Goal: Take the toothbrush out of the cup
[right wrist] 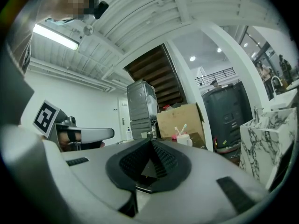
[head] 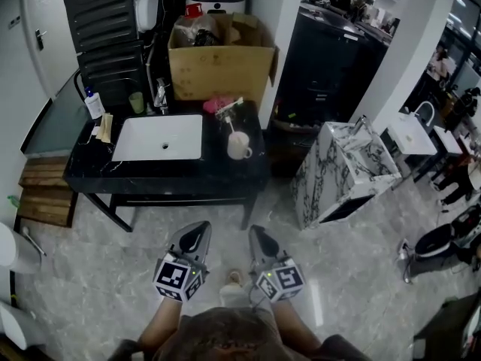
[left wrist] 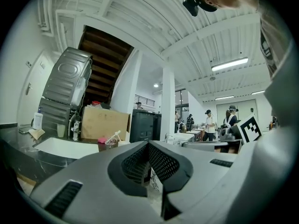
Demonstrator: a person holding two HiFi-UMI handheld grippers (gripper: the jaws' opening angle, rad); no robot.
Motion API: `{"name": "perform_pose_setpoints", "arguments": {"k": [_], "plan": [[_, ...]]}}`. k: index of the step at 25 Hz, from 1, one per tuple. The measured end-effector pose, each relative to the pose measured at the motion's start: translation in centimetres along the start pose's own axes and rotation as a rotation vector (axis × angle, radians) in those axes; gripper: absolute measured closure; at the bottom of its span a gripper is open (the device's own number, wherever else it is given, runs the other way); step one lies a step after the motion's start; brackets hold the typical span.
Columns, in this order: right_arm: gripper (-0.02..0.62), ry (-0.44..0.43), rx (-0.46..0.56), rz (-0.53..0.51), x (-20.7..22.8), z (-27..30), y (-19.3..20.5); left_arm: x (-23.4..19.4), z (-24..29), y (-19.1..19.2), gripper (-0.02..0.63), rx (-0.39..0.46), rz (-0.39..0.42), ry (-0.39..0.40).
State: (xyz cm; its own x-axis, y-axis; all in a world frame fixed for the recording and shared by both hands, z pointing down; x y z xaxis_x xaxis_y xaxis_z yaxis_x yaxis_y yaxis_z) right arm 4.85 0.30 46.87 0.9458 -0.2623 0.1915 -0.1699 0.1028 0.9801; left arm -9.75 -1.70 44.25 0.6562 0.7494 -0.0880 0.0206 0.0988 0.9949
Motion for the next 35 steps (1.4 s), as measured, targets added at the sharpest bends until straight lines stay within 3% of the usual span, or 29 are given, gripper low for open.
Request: {"name": "perform_pose_setpoints", "arguments": {"k": [14, 26, 35], "plan": [[0.594, -0.095, 0.012, -0.028, 7.0, 10.5, -3.7, -5.9, 10.8, -2.9, 0.606, 0.034, 0.012, -0.071], [0.594, -0.155, -0.006, -0.032, 9.1, 15.3, -4.3, -8.7, 14.5, -3.2, 0.605, 0.021, 0.009, -0.121], [0.594, -0.152, 0.009, -0.044, 10.3, 20.2, -4.8, -12.2, 17.3, -3.3, 0.604, 0.018, 0.022, -0.120]]}}
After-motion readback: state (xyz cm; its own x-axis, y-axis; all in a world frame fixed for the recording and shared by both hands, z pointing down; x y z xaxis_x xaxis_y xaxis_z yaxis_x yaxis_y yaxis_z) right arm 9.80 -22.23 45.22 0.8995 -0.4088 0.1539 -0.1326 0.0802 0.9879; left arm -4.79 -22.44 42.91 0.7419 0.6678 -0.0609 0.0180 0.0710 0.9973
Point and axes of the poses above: the fingertips, and each gripper's own axes: z forward along the fingers, x to its right, y out of its underside, the point moved 3 cm from there along -z, backward along the fingers, and after that the axes turned 8 degrees about y, right-handed, at the moved point
